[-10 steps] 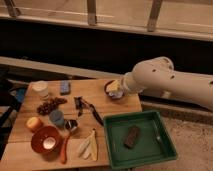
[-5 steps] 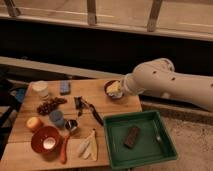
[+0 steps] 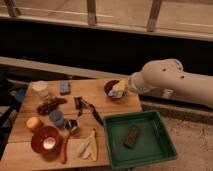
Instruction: Wipe table surface with sponge
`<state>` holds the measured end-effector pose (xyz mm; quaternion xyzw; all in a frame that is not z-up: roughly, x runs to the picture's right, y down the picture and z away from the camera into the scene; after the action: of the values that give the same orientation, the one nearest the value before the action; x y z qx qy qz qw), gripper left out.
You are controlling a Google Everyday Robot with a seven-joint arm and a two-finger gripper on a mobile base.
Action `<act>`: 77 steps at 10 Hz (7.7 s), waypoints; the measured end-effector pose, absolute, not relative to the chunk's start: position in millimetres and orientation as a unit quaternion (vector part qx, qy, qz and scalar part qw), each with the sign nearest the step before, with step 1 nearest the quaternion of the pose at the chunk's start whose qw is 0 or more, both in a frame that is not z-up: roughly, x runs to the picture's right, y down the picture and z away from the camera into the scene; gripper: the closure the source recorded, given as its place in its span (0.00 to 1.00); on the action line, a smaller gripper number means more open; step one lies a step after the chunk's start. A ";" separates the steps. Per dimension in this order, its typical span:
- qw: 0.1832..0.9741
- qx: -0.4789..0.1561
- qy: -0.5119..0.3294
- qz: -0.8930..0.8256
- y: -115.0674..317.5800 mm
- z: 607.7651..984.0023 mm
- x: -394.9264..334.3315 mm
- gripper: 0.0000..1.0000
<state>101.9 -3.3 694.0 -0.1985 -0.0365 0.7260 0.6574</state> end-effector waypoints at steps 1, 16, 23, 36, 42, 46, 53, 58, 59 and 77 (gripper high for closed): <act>0.662 -0.203 -0.040 0.720 -8.7 699.8 90.9 0.29; 0.697 -0.312 -0.111 0.636 -76.9 764.4 -81.4 0.29; 0.688 -0.366 -0.110 0.617 -88.9 841.2 -138.7 0.29; 0.692 -0.357 -0.138 0.612 -81.5 925.1 -211.4 0.29; 0.690 -0.369 -0.134 0.608 -68.2 942.4 -229.6 0.29; 0.671 -0.392 -0.132 0.615 -50.0 959.6 -240.1 0.29; 0.671 -0.392 -0.132 0.615 -46.4 961.9 -244.1 0.29; 0.673 -0.387 -0.120 0.619 -37.0 974.4 -250.5 0.29; 0.672 -0.387 -0.120 0.620 -36.5 976.5 -250.6 0.29; 0.668 -0.420 -0.092 0.608 -8.7 1003.9 -273.2 1.00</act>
<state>-273.2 -8.7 1003.9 -0.4197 -0.0922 0.6077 0.6679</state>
